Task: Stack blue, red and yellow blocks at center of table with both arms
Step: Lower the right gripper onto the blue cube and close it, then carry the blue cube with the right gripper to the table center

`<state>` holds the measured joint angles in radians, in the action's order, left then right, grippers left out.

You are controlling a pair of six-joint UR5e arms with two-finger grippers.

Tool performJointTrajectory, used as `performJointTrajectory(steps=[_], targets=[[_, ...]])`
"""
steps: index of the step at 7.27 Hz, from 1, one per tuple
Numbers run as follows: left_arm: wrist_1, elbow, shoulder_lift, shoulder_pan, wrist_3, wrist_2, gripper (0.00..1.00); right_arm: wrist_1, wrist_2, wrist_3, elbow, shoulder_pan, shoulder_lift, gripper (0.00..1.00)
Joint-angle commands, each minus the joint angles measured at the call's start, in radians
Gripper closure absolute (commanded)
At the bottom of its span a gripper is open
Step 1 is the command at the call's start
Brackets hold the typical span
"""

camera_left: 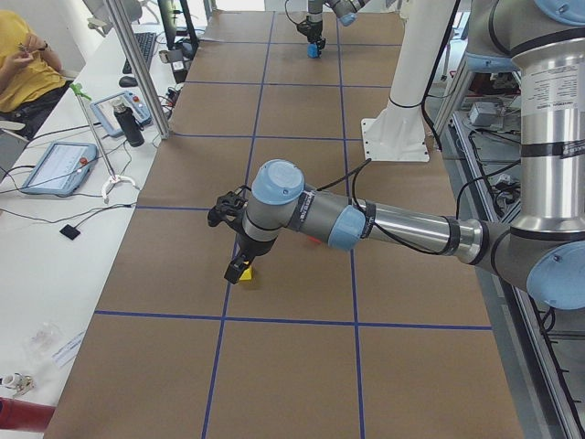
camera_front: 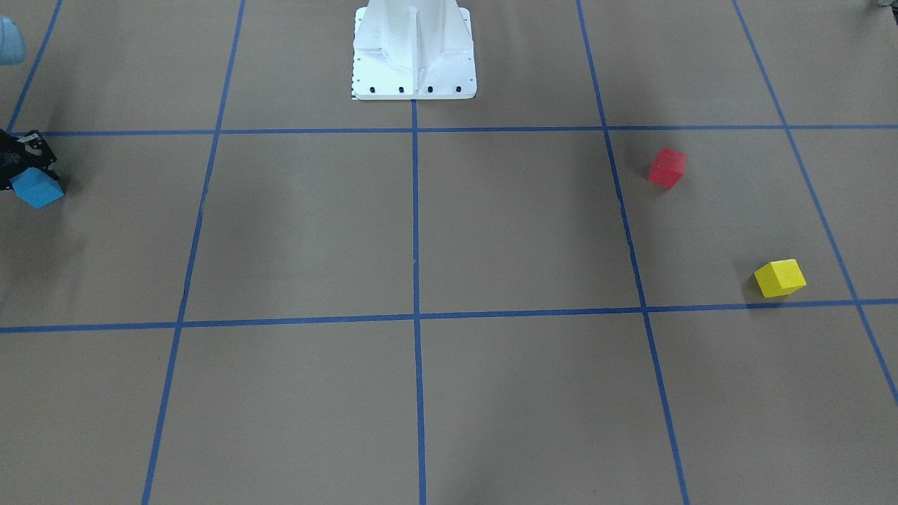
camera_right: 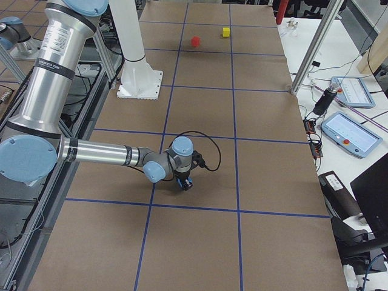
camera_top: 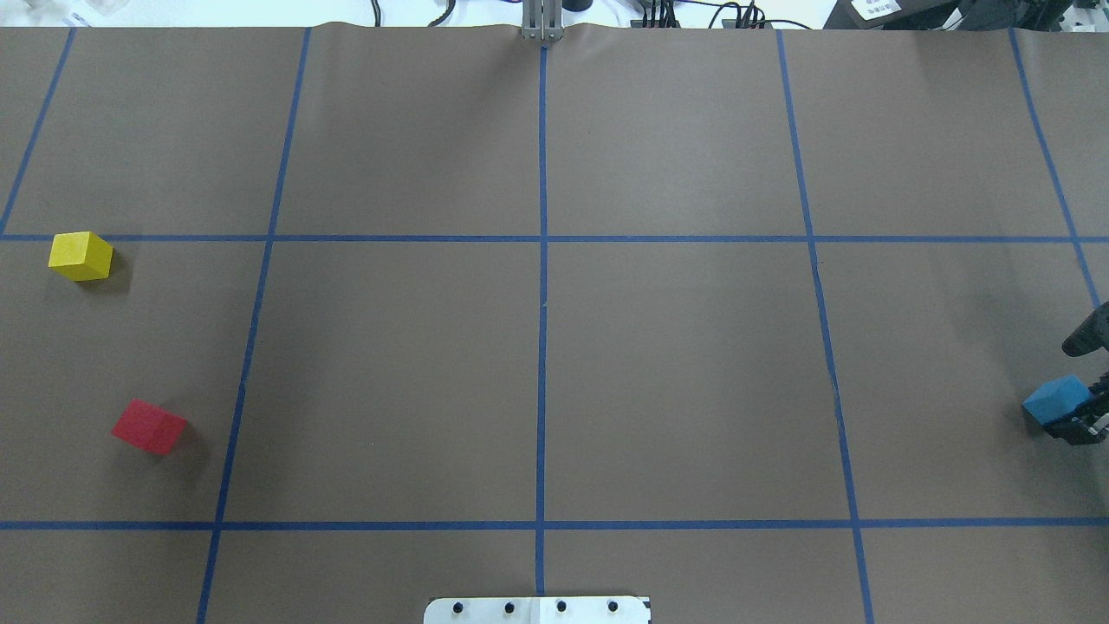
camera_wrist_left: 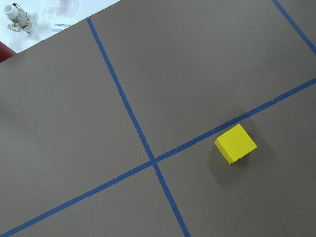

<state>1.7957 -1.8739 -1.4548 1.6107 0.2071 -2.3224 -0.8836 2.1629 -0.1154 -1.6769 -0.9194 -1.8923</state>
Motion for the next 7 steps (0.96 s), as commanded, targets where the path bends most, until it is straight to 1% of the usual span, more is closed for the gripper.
performJointTrajectory(steps=[1, 3, 4, 5, 6, 7], targets=[[0.001, -0.004, 0.001, 0.000, 0.000, -0.002, 0.00, -0.012, -0.005, -0.027, 0.000, 0.001, 0.094, 1.00], [0.001, -0.004, 0.002, 0.000, 0.000, -0.002, 0.00, -0.021, 0.001, -0.216, 0.005, 0.001, 0.212, 1.00], [0.001, -0.004, 0.002, 0.000, 0.000, -0.002, 0.00, -0.110, 0.002, -0.304, 0.002, 0.002, 0.310, 1.00], [0.001, -0.002, 0.001, 0.000, 0.000, -0.002, 0.00, -0.252, -0.003, -0.379, 0.002, 0.019, 0.435, 1.00], [0.001, -0.001, 0.001, 0.000, -0.002, -0.002, 0.00, -0.361, -0.008, -0.451, 0.009, 0.066, 0.552, 1.00], [0.001, 0.001, 0.001, 0.000, -0.002, -0.002, 0.00, -0.490, -0.037, -0.577, 0.013, 0.132, 0.676, 1.00]])
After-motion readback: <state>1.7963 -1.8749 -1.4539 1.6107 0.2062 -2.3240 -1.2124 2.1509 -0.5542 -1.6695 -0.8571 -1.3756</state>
